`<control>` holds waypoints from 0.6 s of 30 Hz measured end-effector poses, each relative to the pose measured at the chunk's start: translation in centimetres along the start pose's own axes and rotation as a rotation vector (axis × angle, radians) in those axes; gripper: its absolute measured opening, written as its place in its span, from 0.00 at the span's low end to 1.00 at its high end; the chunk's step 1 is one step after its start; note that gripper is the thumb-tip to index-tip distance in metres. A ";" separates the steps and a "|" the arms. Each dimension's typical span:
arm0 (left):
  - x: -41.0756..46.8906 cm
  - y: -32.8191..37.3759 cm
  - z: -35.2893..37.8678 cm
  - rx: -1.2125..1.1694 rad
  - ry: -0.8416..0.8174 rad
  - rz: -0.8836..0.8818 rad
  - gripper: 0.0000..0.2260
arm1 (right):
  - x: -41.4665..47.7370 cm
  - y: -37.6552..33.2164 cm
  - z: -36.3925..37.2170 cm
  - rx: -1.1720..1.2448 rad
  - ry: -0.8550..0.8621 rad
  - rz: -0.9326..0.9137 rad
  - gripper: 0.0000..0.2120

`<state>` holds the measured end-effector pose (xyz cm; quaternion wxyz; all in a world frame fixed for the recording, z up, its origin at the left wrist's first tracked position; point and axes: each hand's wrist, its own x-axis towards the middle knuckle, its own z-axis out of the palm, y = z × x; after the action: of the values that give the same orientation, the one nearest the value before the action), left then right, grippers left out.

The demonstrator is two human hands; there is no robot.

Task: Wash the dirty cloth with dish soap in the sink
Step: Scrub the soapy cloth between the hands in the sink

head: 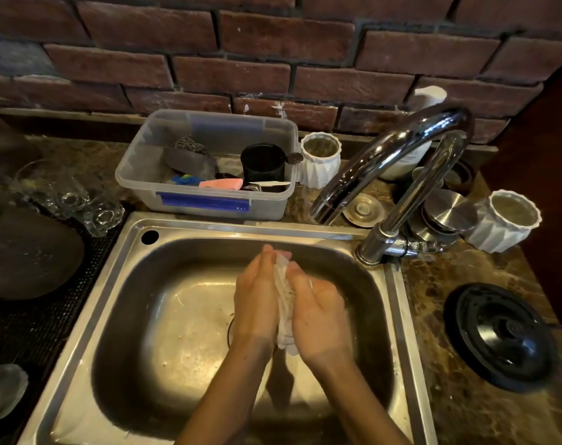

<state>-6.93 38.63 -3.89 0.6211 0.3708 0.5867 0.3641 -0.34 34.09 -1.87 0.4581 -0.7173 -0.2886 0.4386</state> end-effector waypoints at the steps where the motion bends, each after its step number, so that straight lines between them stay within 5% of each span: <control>1: 0.2 0.2 -0.1 -0.109 -0.066 -0.110 0.20 | 0.2 0.2 0.2 -0.040 -0.034 -0.035 0.23; 7: 0.8 0.2 -0.8 -0.513 -0.149 -0.307 0.21 | 3.3 -1.2 -3.0 -0.243 -0.325 -0.188 0.27; 13: 2.5 1.7 -1.6 -0.660 -0.320 -0.348 0.20 | 7.9 -0.8 -11.8 0.105 -0.116 -0.262 0.26; 18: 2.4 1.9 -0.8 -0.674 -0.395 -0.383 0.20 | 9.5 0.1 -13.7 0.059 0.033 -0.303 0.25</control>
<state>-7.63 41.69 -3.36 0.8642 0.0941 0.3630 0.3354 16.13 36.24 -2.77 0.5444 -0.6588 -0.3733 0.3609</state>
